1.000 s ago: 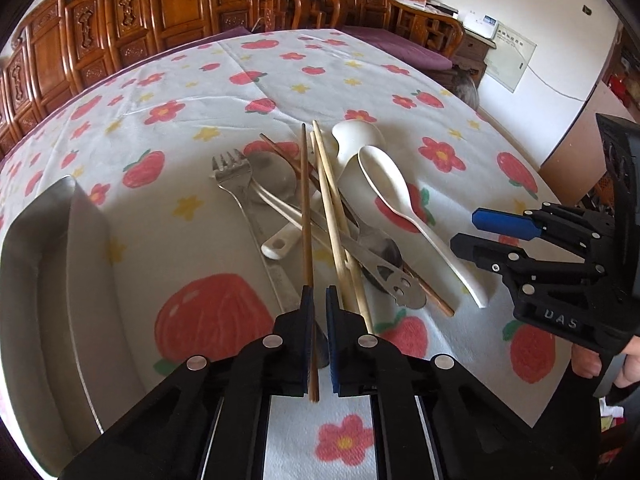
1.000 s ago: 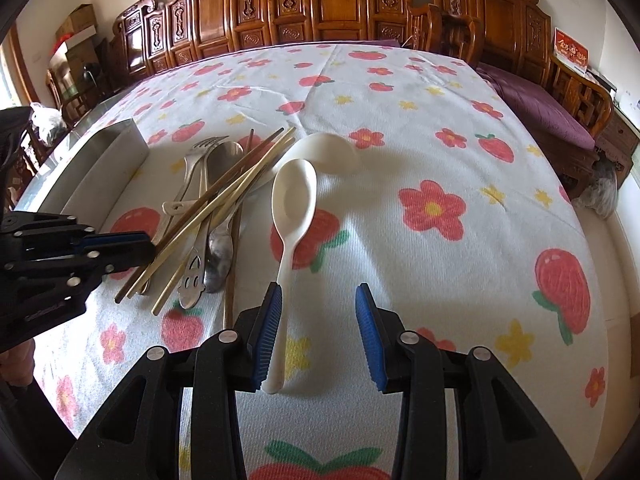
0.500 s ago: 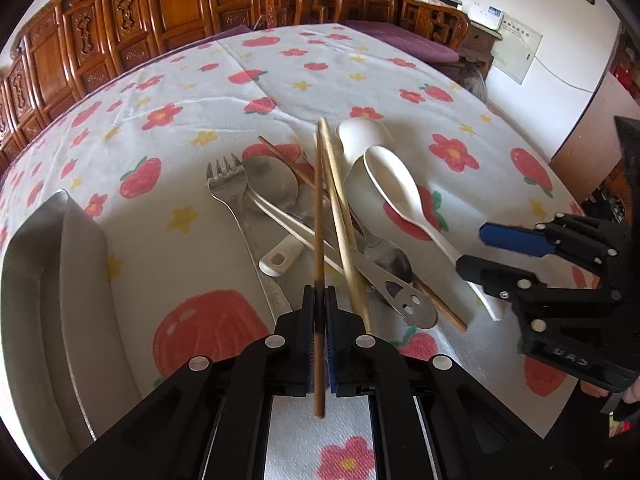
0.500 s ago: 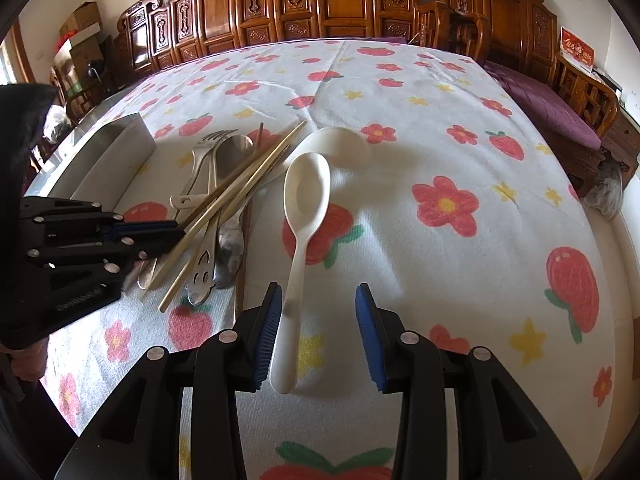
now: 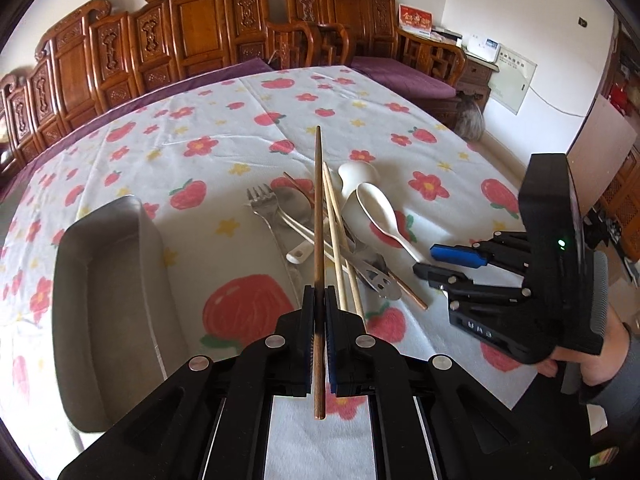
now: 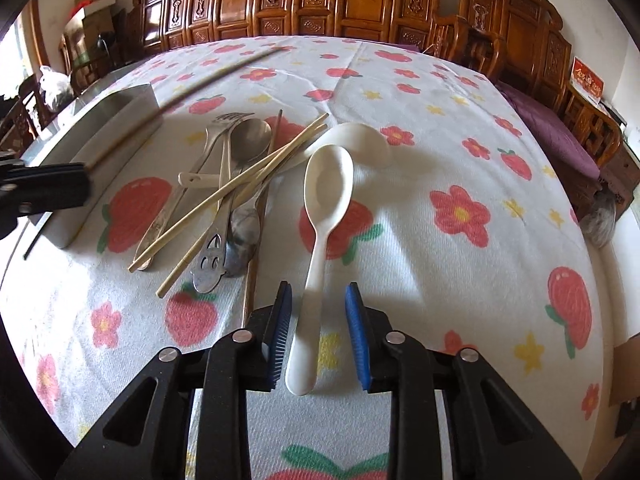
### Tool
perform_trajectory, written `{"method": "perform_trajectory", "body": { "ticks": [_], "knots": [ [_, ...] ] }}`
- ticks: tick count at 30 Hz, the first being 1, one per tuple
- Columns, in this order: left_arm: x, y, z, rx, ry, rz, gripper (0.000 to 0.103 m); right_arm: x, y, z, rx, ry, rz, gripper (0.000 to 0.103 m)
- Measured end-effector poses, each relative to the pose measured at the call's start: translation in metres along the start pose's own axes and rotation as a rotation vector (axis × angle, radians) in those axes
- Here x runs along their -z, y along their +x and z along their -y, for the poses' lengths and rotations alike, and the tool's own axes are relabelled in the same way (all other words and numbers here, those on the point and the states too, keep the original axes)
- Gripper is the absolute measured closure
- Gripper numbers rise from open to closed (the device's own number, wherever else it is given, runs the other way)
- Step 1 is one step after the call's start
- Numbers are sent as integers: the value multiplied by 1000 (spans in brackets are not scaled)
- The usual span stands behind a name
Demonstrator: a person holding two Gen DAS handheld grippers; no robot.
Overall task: Organize utensils
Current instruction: 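Grasp the white plastic spoon with the right tool while the left tool lifts the chopstick, then lower the chopstick into the metal tray and open the left tool while the right tool carries the spoon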
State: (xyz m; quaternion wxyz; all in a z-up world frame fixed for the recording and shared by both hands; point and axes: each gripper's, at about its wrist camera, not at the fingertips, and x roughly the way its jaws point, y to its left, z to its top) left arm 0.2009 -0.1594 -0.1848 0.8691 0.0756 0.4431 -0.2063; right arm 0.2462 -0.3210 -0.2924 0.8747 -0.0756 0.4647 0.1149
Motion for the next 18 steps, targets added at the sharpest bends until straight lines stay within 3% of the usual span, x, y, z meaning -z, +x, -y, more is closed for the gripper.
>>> {"method": "perform_trajectory", "body": {
  "ticks": [2, 9, 18],
  "knots": [
    [2, -8, -3, -10, 0, 10, 99, -1, 0, 2, 18, -1, -13, 91],
    [10, -31, -17, -47, -21, 34, 99, -1, -3, 11, 21, 8, -33, 91],
    [18, -53, -45, -101, -49, 50, 99, -18, -34, 3, -12, 3, 45, 91]
  ]
}}
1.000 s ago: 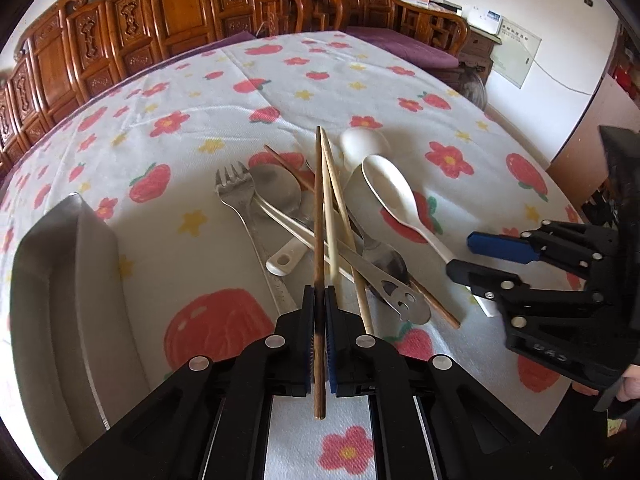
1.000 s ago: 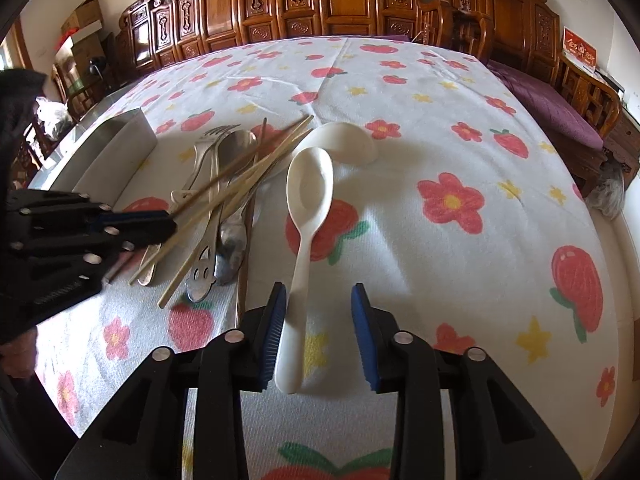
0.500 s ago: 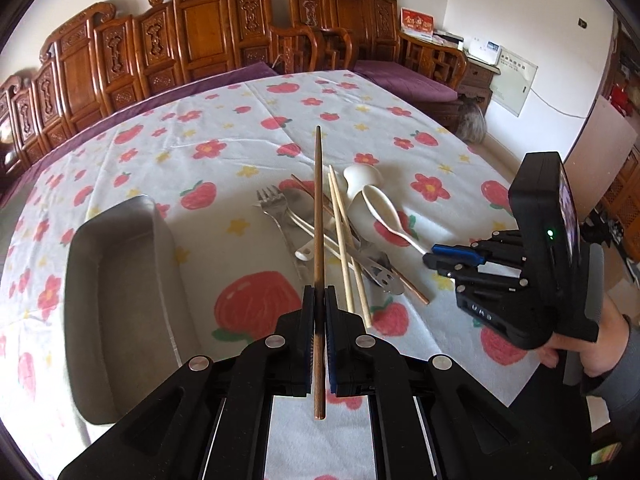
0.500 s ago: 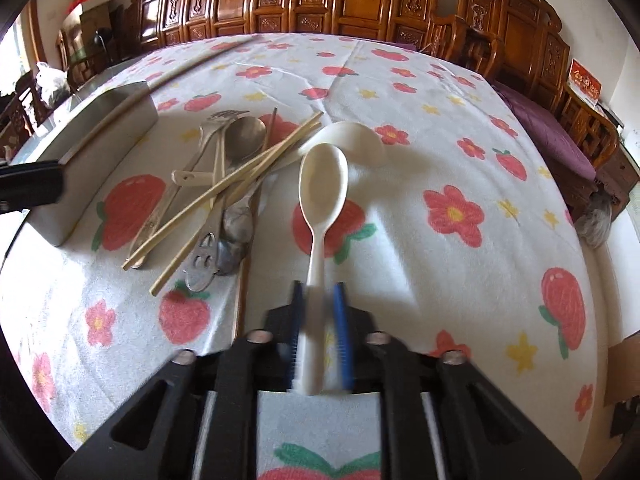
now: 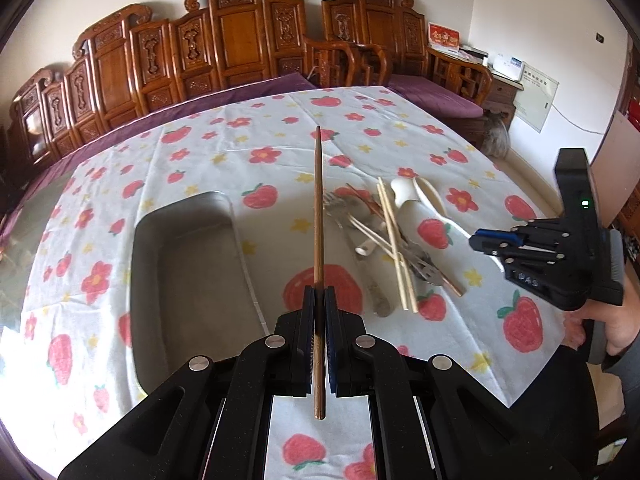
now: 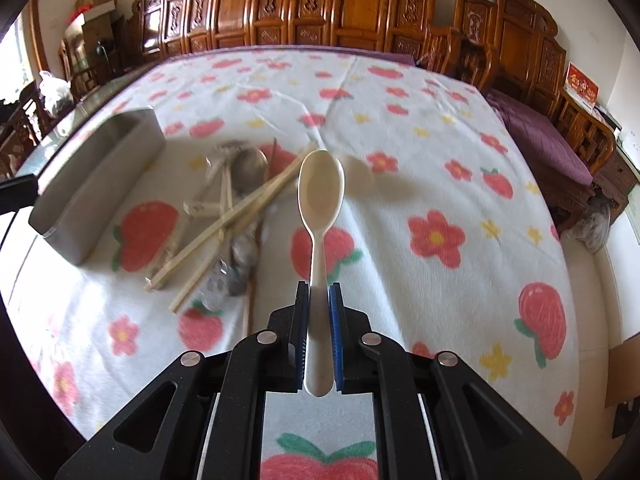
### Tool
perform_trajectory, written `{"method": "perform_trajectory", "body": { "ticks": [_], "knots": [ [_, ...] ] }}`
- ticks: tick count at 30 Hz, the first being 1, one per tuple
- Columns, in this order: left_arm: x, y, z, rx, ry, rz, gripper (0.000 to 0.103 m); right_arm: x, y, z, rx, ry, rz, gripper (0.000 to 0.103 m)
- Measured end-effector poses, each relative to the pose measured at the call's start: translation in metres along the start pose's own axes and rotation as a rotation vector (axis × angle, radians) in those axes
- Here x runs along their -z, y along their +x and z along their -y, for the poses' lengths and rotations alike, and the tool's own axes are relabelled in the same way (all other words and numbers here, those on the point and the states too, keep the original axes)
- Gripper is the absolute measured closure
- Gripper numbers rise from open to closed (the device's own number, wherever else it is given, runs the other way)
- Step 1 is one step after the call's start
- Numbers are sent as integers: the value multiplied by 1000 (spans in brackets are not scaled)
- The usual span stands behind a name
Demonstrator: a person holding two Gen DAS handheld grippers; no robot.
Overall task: Organize utensils
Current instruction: 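Lower the chopstick into the metal tray and open the left tool while the right tool carries the spoon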
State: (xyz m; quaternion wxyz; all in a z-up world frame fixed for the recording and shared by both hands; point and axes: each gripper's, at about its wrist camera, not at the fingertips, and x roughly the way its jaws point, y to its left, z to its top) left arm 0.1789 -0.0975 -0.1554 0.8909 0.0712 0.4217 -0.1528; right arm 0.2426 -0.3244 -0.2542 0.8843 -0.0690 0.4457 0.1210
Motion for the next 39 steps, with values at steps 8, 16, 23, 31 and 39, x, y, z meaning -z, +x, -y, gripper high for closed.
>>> {"method": "perform_trajectory", "body": {
  "ticks": [8, 16, 23, 31, 39],
  "knots": [
    [6, -1, -47, -44, -52, 5, 99, -13, -26, -18, -34, -27, 59, 91],
    [19, 9, -100, -32, -163, -19, 99, -26, -48, -47, -105, -29, 103, 91],
    [26, 16, -115, -4, -207, -24, 99, -40, -63, -85, -122, -62, 115, 91],
    [32, 25, -120, 27, -192, -49, 99, -52, -62, -126, -122, -114, 94, 91],
    [24, 24, -129, 39, -198, -34, 93, -64, -45, -157, -135, -123, 62, 91]
  ]
}}
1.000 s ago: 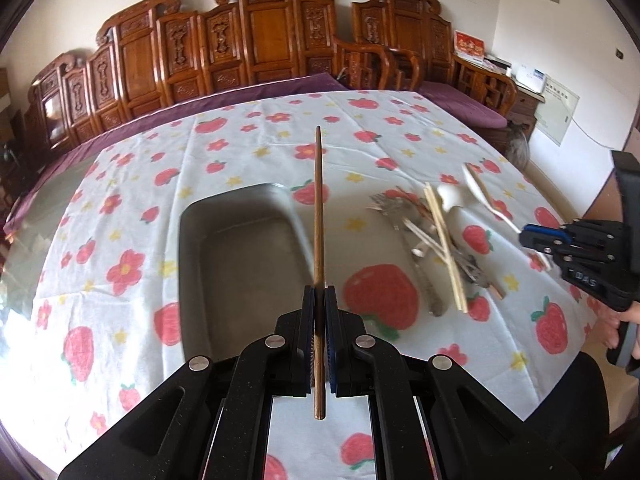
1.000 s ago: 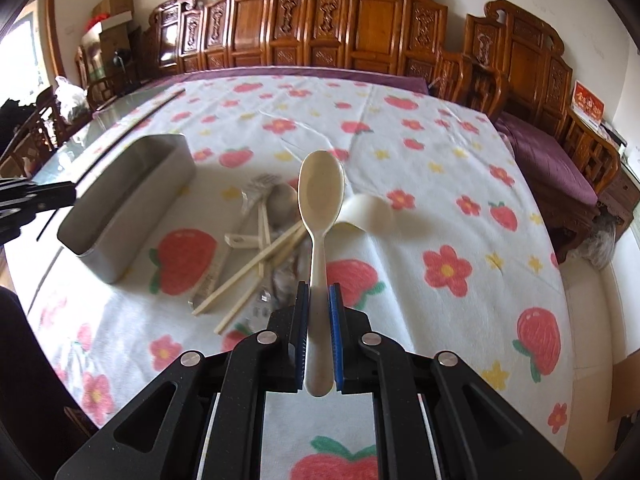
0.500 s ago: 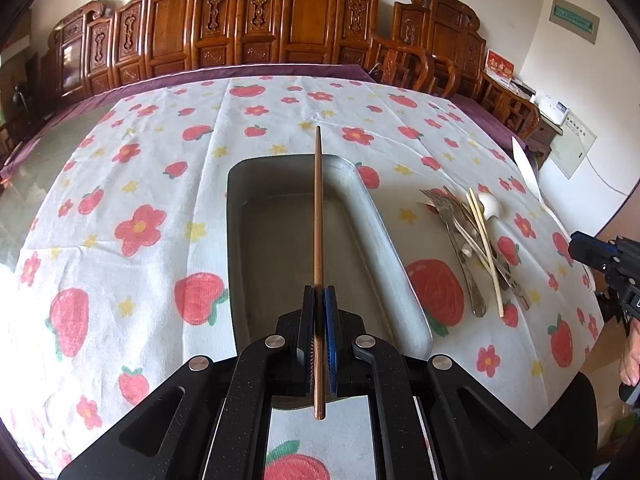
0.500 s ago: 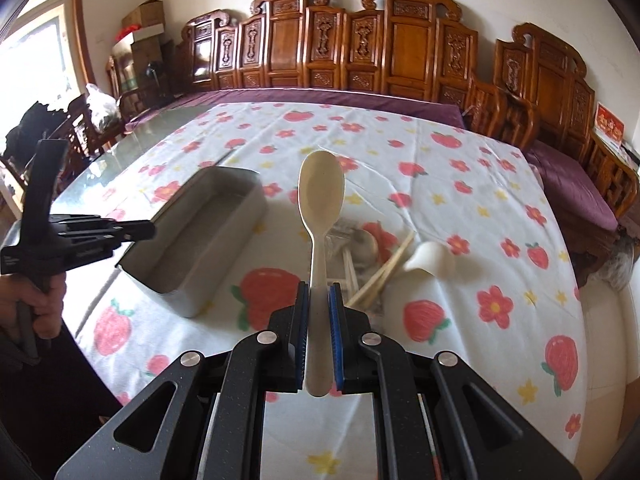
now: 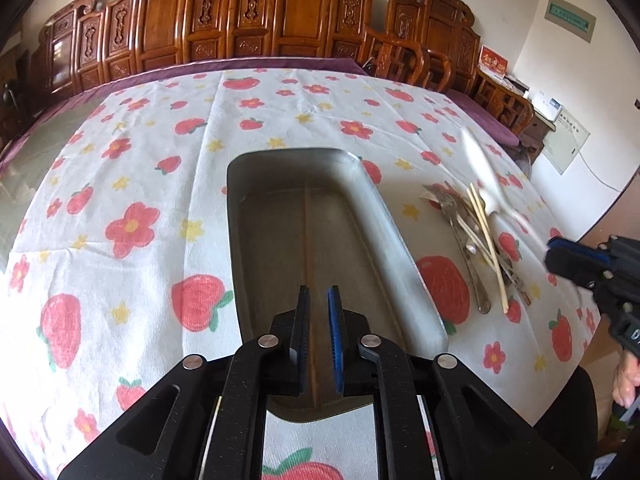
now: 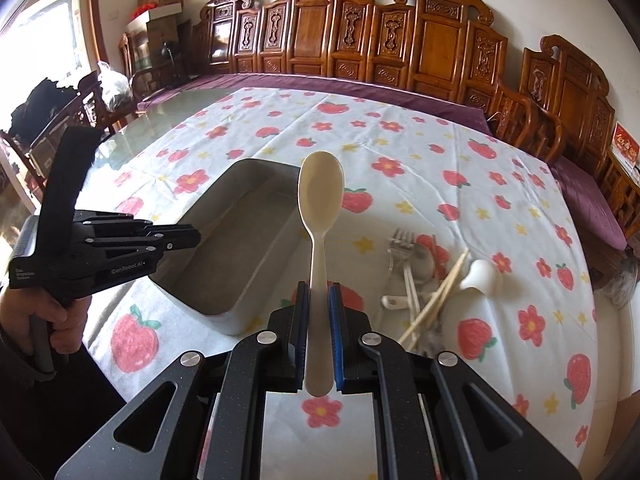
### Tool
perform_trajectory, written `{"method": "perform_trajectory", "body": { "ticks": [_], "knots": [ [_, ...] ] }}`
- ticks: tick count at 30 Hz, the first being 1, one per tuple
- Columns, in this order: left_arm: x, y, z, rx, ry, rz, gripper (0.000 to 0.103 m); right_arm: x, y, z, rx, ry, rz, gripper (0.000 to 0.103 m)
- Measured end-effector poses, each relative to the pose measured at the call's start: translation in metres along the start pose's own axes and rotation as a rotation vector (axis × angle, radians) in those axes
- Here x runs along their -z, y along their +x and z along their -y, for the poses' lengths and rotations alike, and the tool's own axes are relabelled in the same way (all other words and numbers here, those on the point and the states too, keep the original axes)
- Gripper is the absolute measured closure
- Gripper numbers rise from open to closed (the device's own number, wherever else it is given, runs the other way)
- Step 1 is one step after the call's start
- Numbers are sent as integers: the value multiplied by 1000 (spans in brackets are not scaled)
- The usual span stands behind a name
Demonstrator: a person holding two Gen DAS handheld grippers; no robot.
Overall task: Organize utensils
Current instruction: 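Lower the chopstick into the metal tray and open the left tool while the right tool carries the spoon, then lower the white plastic spoon into the metal tray and open the right tool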
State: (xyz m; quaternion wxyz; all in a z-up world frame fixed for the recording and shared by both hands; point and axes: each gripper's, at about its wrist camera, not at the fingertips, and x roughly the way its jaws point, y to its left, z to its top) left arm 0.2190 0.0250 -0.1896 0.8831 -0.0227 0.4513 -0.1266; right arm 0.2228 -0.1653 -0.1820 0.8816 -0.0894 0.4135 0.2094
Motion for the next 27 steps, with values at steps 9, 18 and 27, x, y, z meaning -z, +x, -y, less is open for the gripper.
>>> {"method": "perform_trajectory", "body": {
  "ticks": [9, 18, 27],
  "knots": [
    [-6, -26, -20, -47, -13, 65, 92, -15, 30, -33, -40, 5, -25, 91],
    [-10, -44, -47, -105, -44, 109, 92, -35, 77, -67, -91, 21, -68, 91],
    [-8, -49, -52, -107, -49, 115, 92, -39, 102, -74, -148, 46, -88, 89]
  ]
}}
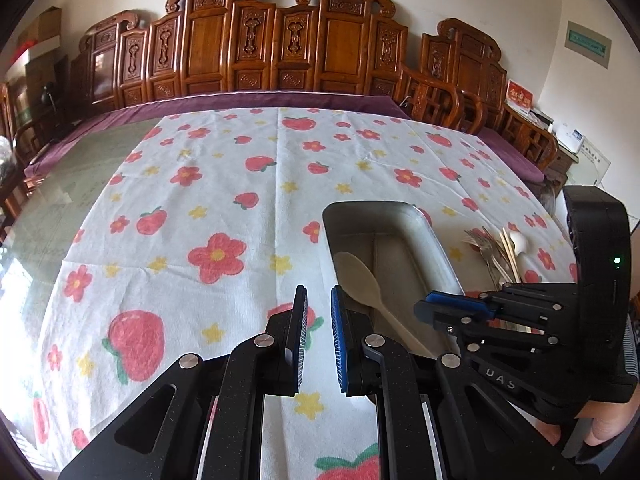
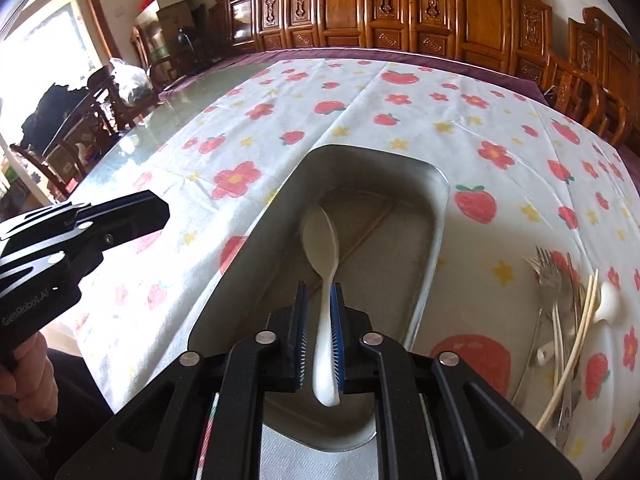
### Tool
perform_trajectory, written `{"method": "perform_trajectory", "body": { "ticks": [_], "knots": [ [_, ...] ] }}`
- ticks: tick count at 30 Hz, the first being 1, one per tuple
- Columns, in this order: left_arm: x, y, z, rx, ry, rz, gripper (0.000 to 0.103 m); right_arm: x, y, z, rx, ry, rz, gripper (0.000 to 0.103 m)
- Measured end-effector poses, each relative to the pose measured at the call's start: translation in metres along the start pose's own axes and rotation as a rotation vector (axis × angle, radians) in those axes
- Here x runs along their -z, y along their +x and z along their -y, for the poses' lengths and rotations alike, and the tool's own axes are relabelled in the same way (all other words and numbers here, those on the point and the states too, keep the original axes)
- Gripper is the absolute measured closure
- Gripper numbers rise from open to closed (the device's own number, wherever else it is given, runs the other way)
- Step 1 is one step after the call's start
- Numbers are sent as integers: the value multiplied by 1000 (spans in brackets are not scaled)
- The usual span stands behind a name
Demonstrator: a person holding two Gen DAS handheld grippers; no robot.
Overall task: Organize utensils
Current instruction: 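Lower the white plastic spoon into the metal tray and open the right tool, then grasp another wooden chopstick from the pile with the left tool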
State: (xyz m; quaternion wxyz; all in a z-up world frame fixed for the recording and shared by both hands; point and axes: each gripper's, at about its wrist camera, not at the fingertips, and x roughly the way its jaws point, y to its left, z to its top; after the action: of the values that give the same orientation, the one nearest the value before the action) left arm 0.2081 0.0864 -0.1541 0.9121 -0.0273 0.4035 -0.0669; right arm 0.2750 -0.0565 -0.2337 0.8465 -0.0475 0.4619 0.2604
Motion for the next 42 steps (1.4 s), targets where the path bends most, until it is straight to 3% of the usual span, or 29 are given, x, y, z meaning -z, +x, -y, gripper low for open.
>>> {"method": "perform_trajectory", "body": {
  "ticks": [10, 12, 13, 14, 17, 20, 25, 32, 42],
  "knots": [
    [6, -2, 29, 51, 46, -1, 92, 15, -58, 39, 37, 18, 73, 89],
    [7, -2, 39, 63, 63, 1, 78, 22, -74, 54, 70, 27, 93, 89],
    [8, -3, 45, 70, 72, 4, 64, 25, -81, 63, 92, 35, 100, 89],
    [8, -3, 49, 77, 78, 6, 59, 28, -86, 71, 103, 45, 104, 89],
    [10, -3, 64, 85, 103, 15, 46, 38, -98, 98, 150, 75, 105, 89],
    [12, -2, 76, 103, 113, 20, 42, 52, -102, 124, 207, 102, 91, 84],
    [18, 1, 93, 128, 132, 15, 41, 77, -94, 147, 248, 148, 49, 82],
    [26, 5, 114, 169, 148, 10, 41, 98, -76, 148, 268, 180, 16, 82],
    [39, 19, 156, 212, 224, -17, 41, 119, -93, 169, 277, 212, 20, 77]
  ]
}}
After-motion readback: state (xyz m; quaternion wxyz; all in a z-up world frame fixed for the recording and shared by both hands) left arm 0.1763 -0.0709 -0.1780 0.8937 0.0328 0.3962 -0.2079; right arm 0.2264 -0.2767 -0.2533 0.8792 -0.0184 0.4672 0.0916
